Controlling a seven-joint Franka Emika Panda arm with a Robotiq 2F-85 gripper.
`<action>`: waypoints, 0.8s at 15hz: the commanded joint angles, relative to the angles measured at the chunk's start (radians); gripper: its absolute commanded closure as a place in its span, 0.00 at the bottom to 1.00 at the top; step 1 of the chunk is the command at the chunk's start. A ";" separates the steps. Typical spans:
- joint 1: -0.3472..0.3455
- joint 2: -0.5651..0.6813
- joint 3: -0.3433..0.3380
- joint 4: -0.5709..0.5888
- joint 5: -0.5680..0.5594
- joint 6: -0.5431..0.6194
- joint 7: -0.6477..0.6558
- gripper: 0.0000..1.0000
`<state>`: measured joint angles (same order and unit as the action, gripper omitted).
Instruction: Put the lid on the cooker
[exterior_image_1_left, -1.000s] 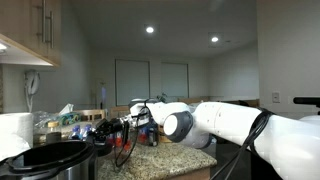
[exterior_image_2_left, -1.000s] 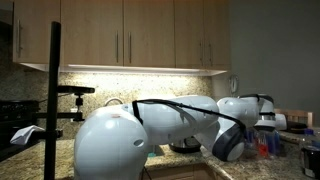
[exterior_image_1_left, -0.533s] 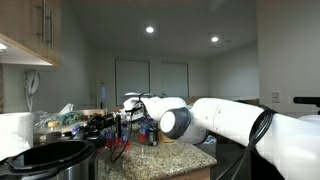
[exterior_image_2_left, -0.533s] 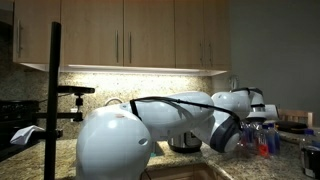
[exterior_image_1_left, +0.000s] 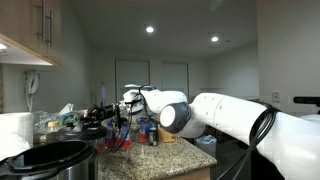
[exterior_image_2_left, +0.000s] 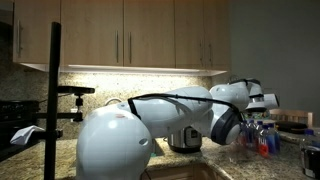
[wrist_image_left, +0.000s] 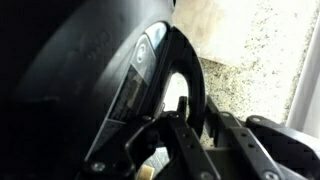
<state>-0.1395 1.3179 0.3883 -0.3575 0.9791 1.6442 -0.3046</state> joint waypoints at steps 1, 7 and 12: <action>-0.022 -0.057 0.010 0.000 0.009 0.019 0.042 0.91; -0.050 -0.094 0.005 -0.002 0.001 -0.040 0.044 0.91; -0.081 -0.124 -0.017 -0.013 -0.023 -0.211 0.046 0.91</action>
<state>-0.1982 1.2445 0.3700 -0.3561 0.9726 1.5426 -0.2877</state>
